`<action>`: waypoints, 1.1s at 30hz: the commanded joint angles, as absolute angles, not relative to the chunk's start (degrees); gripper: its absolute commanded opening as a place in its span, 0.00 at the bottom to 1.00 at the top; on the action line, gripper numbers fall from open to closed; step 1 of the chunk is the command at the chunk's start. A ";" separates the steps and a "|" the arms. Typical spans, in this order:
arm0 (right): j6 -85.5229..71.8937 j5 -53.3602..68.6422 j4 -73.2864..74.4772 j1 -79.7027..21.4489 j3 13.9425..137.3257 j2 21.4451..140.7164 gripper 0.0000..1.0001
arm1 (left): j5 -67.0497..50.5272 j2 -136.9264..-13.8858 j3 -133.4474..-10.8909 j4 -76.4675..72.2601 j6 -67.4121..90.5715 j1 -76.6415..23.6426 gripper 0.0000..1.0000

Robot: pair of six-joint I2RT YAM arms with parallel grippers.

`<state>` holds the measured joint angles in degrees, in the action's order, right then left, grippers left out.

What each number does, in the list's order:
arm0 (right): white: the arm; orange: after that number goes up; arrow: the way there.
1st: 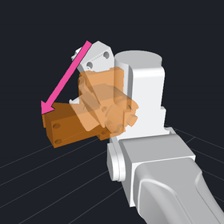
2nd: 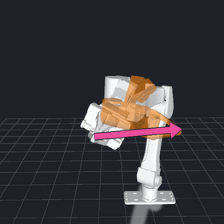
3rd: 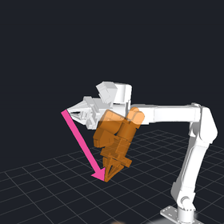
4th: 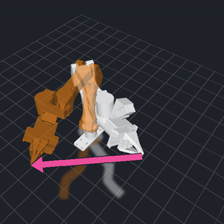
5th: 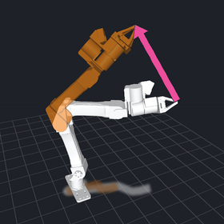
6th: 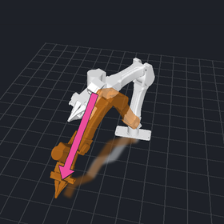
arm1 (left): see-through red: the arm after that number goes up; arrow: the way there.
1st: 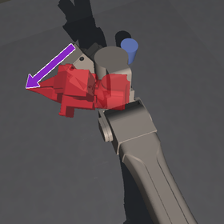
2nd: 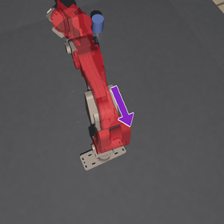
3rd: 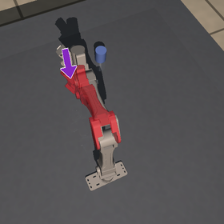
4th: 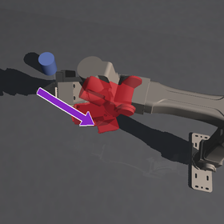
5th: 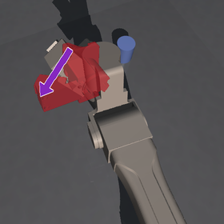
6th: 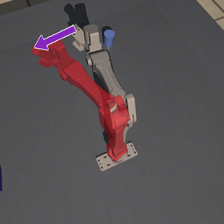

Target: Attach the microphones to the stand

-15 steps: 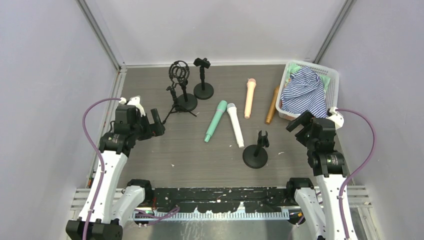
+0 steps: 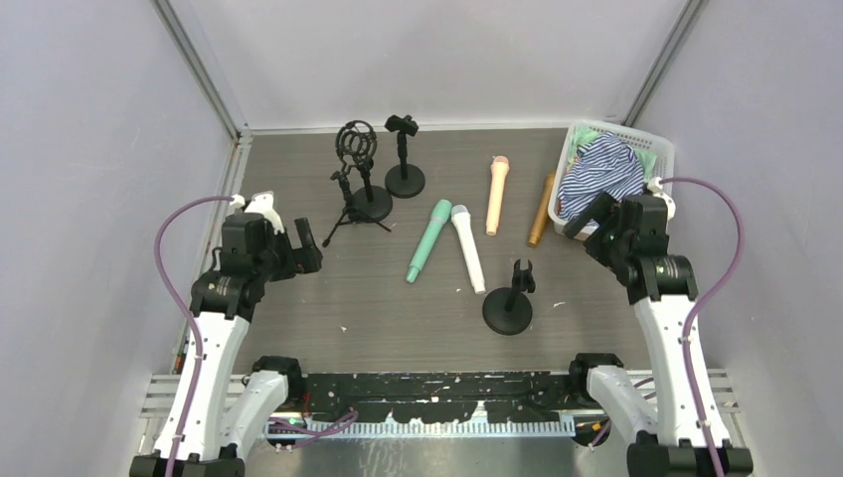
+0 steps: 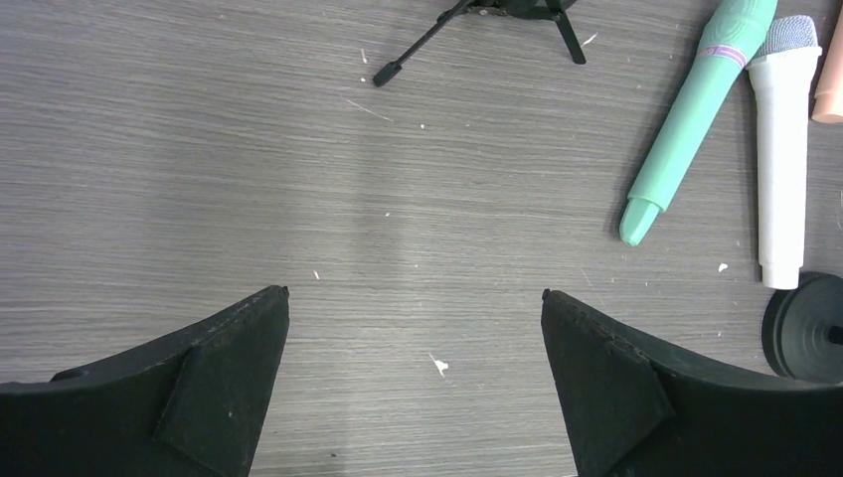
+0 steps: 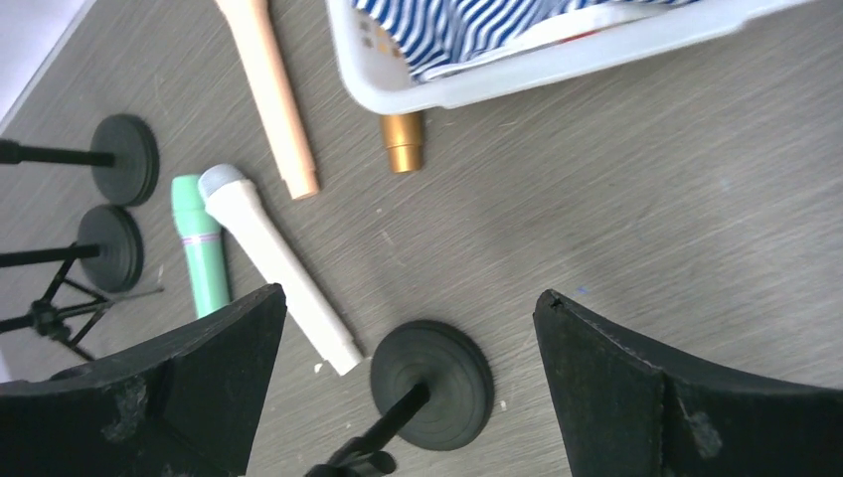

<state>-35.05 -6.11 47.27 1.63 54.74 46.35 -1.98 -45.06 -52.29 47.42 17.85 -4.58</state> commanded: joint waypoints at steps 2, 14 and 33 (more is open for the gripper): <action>-34.74 4.48 46.80 0.67 63.73 55.54 1.00 | -0.67 -42.71 -51.57 46.62 16.90 -4.44 1.00; -26.81 -1.09 47.50 -25.23 81.02 81.81 0.92 | -1.97 -43.91 -50.98 45.97 17.18 -4.48 1.00; -22.59 1.08 38.40 -28.30 82.75 104.74 0.73 | -3.14 -44.34 -50.71 45.67 17.09 -4.51 1.00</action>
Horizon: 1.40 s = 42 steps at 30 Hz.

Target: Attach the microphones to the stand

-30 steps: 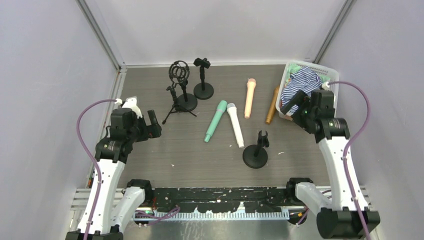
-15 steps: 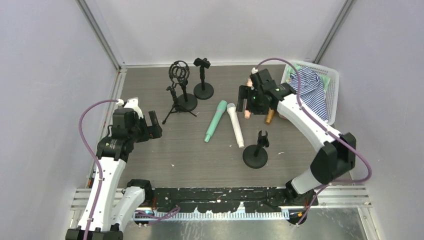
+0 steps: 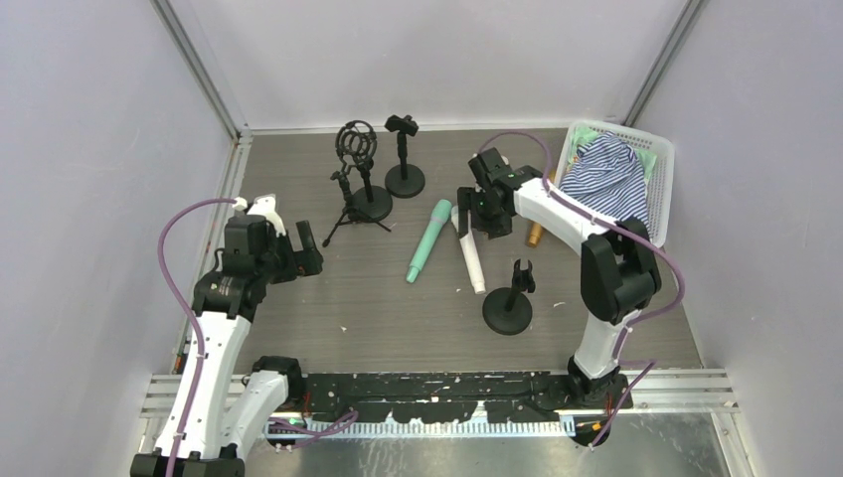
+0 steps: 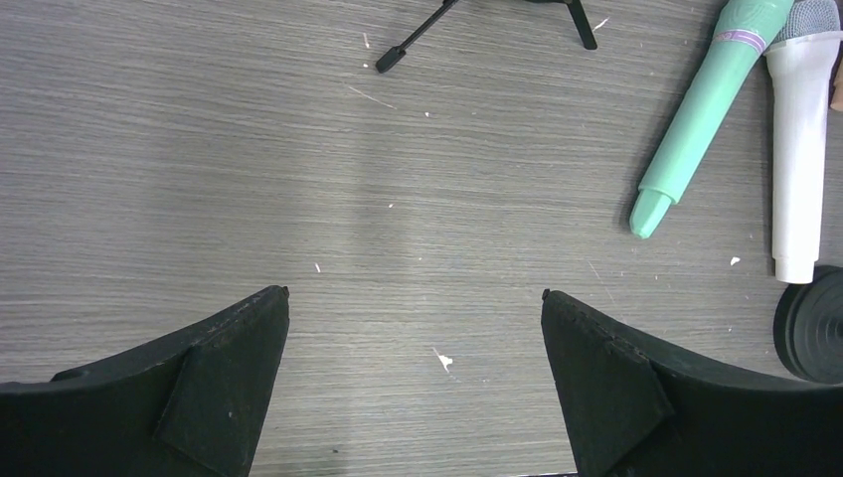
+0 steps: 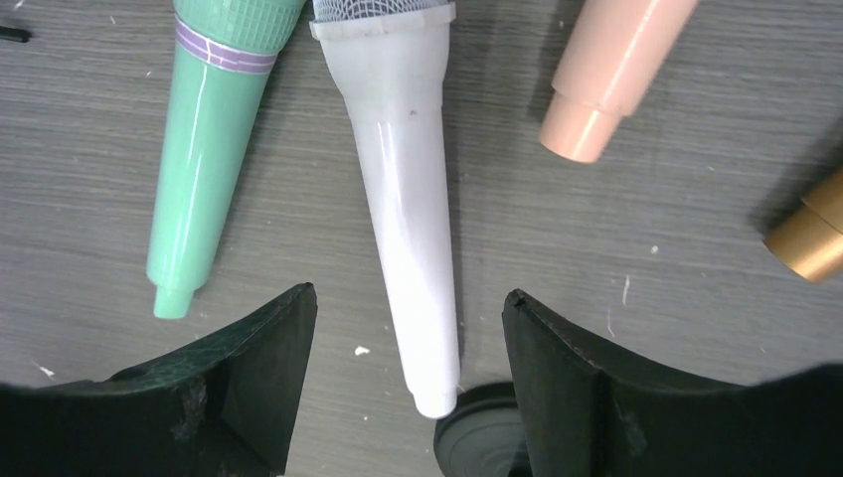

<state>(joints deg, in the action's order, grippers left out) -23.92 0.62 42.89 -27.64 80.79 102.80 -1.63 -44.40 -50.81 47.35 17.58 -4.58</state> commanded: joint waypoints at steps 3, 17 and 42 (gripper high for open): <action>-22.20 0.65 36.75 -28.23 83.14 106.95 0.73 | -3.51 -44.60 -50.71 45.62 17.06 -4.53 1.00; -20.46 -4.48 32.98 -28.76 85.42 115.61 0.68 | -4.17 -45.26 -50.63 45.42 16.95 -4.49 1.00; -21.68 -9.29 26.78 -30.49 81.31 107.40 0.10 | 0.33 -42.48 -51.61 45.35 20.99 -4.48 1.00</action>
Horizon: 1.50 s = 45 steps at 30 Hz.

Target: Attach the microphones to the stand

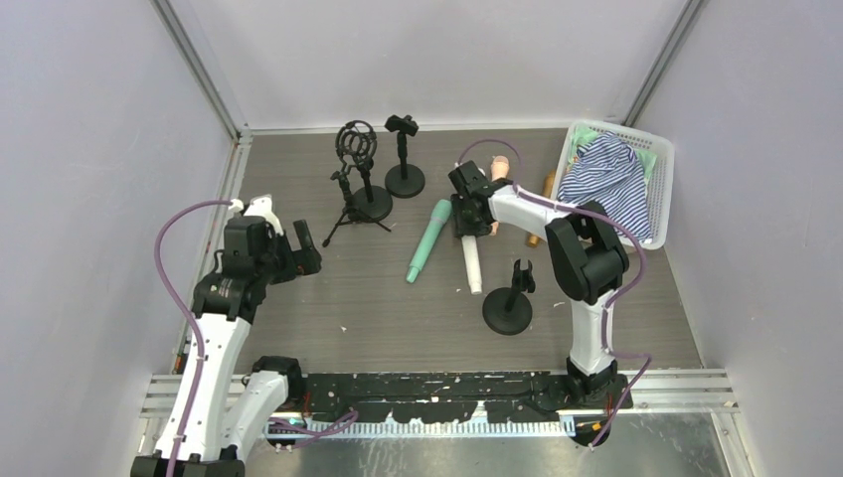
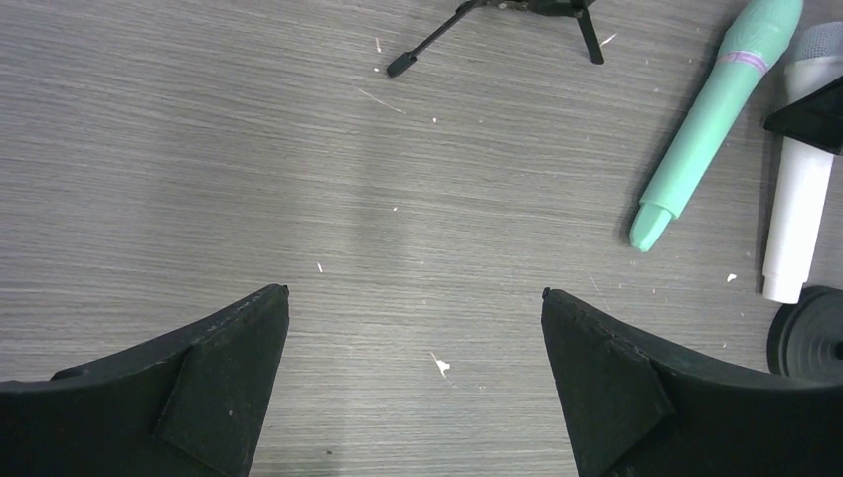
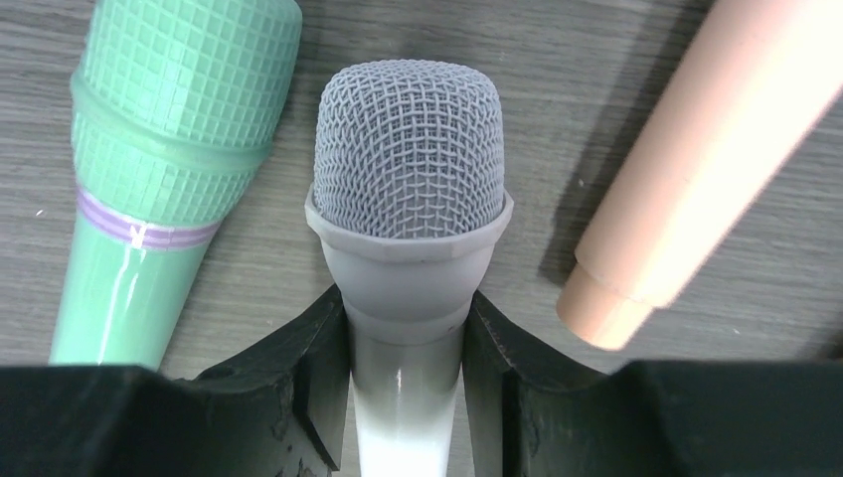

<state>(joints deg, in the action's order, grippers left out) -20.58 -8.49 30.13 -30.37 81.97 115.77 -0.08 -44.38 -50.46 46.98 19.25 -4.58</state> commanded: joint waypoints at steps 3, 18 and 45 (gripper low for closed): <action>-21.82 -9.39 26.25 -30.46 80.95 102.38 0.03 | -1.73 -41.79 -52.59 44.73 20.74 -4.49 1.00; -33.86 -3.32 18.18 -27.71 72.91 74.90 0.01 | 6.33 -47.13 -61.44 38.16 25.22 -33.53 1.00; -48.78 8.88 5.57 -34.75 62.82 58.65 0.01 | 12.48 -65.83 -69.57 9.29 22.16 -62.30 1.00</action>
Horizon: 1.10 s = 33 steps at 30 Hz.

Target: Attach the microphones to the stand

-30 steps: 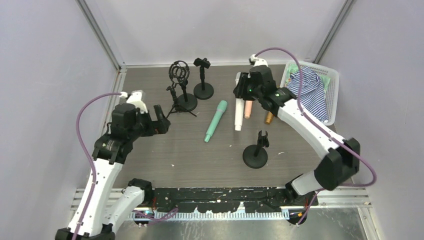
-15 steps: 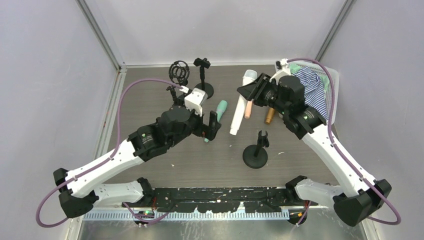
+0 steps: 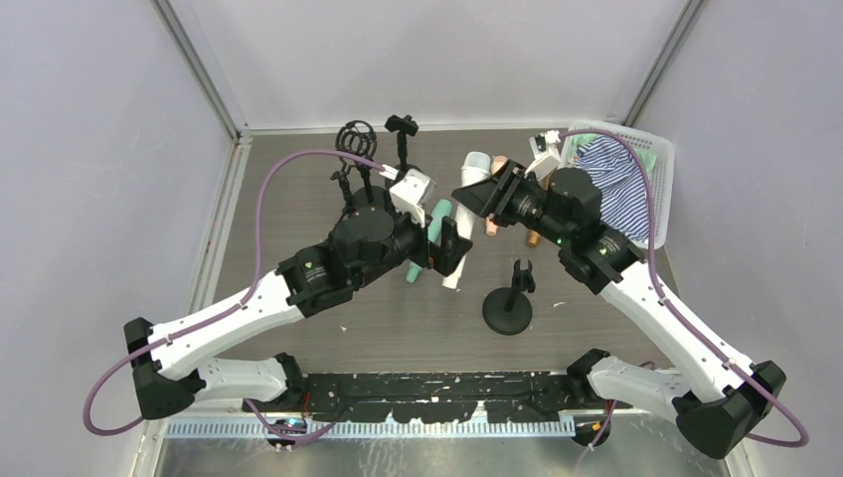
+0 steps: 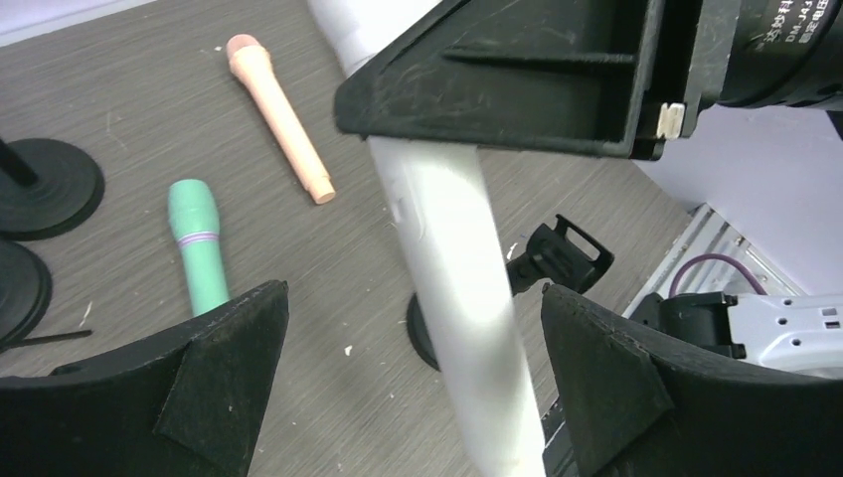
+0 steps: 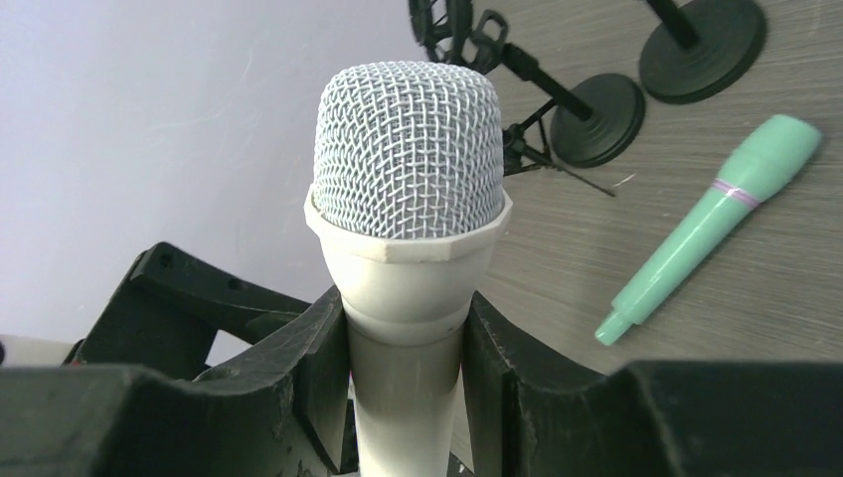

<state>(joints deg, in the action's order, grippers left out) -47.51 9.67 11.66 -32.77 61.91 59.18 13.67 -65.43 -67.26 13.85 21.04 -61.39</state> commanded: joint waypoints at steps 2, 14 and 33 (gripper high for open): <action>-48.78 7.75 5.03 -36.00 62.84 58.53 0.01 | 12.08 -66.37 -69.33 9.10 22.72 -62.62 1.00; -53.32 7.76 2.26 -37.35 61.51 54.49 0.07 | 12.23 -68.03 -68.38 10.11 23.18 -63.27 0.59; -56.08 5.26 3.43 -37.38 60.86 55.45 0.59 | 7.58 -67.74 -67.50 10.64 20.04 -63.28 0.00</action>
<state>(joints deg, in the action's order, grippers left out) -55.64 5.28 6.39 -37.10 59.92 54.89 8.82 -68.14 -67.26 12.73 21.19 -63.11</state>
